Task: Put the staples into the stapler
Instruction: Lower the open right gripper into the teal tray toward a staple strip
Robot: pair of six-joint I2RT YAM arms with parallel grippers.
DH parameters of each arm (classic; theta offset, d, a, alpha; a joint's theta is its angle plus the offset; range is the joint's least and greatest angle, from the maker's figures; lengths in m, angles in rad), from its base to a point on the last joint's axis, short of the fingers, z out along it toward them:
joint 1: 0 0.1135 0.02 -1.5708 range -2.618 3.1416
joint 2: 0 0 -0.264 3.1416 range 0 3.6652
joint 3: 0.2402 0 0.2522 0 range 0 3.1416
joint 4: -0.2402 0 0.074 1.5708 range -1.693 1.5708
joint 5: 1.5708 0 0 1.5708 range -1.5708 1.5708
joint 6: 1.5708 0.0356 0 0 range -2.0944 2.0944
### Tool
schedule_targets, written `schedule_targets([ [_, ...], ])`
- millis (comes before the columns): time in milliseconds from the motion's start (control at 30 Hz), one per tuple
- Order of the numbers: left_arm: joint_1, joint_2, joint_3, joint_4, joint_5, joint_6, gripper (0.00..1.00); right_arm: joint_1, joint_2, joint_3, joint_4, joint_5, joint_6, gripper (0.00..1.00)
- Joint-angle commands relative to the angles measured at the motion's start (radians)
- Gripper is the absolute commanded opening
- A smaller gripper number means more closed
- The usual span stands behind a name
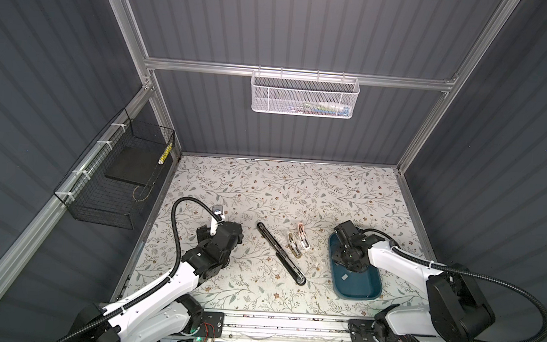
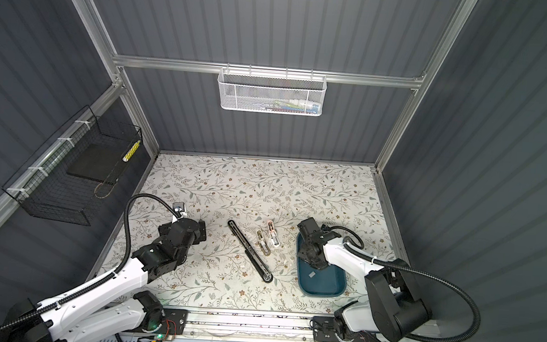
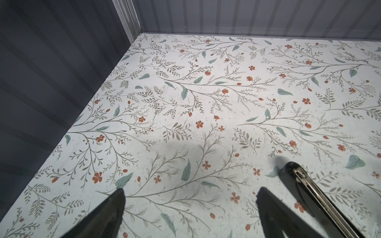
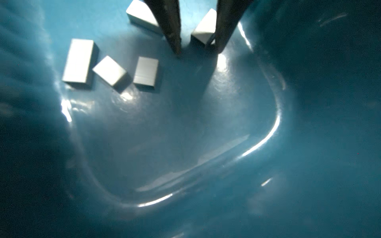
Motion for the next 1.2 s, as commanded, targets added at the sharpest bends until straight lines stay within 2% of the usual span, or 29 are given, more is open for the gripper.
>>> schedule_targets([
  [0,-0.004,-0.013,-0.004,0.013,-0.013,0.013,1.00,0.000,0.003,-0.016,-0.055,0.012,0.003,0.28],
  [100,-0.004,-0.013,-0.004,0.013,-0.015,0.013,1.00,0.003,-0.003,-0.003,-0.069,0.025,-0.003,0.29],
  [167,-0.003,-0.013,-0.004,0.013,-0.015,0.013,1.00,0.005,-0.008,0.008,-0.074,0.029,-0.007,0.37],
  [233,-0.004,-0.012,-0.004,0.013,-0.015,0.013,1.00,0.007,-0.017,0.013,-0.078,0.029,-0.005,0.41],
  [567,-0.003,-0.014,-0.004,0.016,-0.012,0.013,1.00,0.022,-0.124,0.023,-0.150,0.051,0.019,0.42],
  [767,-0.004,-0.021,-0.007,0.016,-0.011,0.014,1.00,0.023,-0.209,-0.054,-0.155,0.046,-0.023,0.52],
  [867,-0.003,-0.023,-0.010,0.017,-0.012,0.013,1.00,0.024,-0.247,-0.089,-0.164,0.041,-0.040,0.53],
  [1167,-0.004,-0.022,-0.008,0.015,-0.016,0.013,1.00,0.024,-0.225,-0.088,-0.187,0.082,-0.085,0.54],
])
